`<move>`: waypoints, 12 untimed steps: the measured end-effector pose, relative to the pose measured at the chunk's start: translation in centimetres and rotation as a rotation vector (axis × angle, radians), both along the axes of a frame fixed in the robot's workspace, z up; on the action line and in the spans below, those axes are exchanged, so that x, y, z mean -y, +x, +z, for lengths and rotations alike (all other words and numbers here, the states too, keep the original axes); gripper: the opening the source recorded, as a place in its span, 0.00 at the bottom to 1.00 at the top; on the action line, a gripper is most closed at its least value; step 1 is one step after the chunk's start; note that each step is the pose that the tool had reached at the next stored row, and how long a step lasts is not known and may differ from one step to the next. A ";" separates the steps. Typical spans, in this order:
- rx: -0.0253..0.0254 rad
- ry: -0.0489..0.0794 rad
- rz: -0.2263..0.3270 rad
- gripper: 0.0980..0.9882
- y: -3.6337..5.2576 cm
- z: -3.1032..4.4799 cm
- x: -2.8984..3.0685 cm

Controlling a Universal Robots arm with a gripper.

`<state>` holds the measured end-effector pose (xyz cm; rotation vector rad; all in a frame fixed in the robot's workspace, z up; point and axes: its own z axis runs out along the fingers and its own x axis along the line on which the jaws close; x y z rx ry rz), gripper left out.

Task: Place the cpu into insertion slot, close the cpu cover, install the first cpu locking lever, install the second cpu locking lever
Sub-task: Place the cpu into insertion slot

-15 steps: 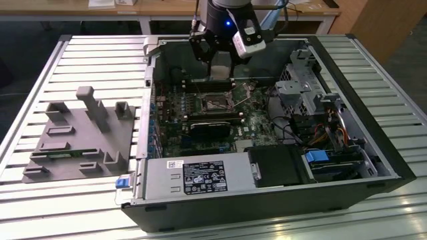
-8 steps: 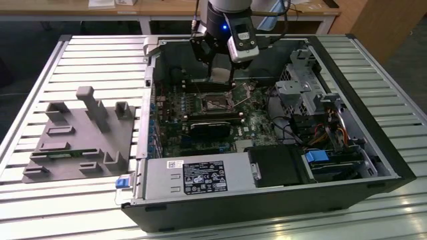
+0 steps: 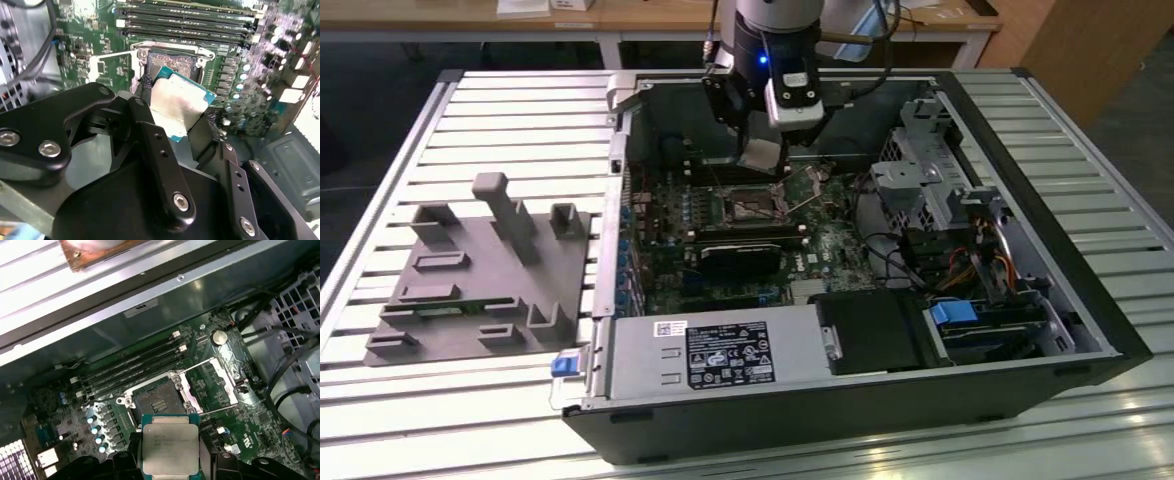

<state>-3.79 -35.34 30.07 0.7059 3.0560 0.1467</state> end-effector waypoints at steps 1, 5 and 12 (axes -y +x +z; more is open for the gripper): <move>0.0000 0.000 -0.018 0.49 0.00 -0.06 0.00; -0.0001 0.000 -0.090 0.49 0.00 -0.27 0.00; 0.0000 0.000 -0.217 0.49 0.00 -0.48 0.00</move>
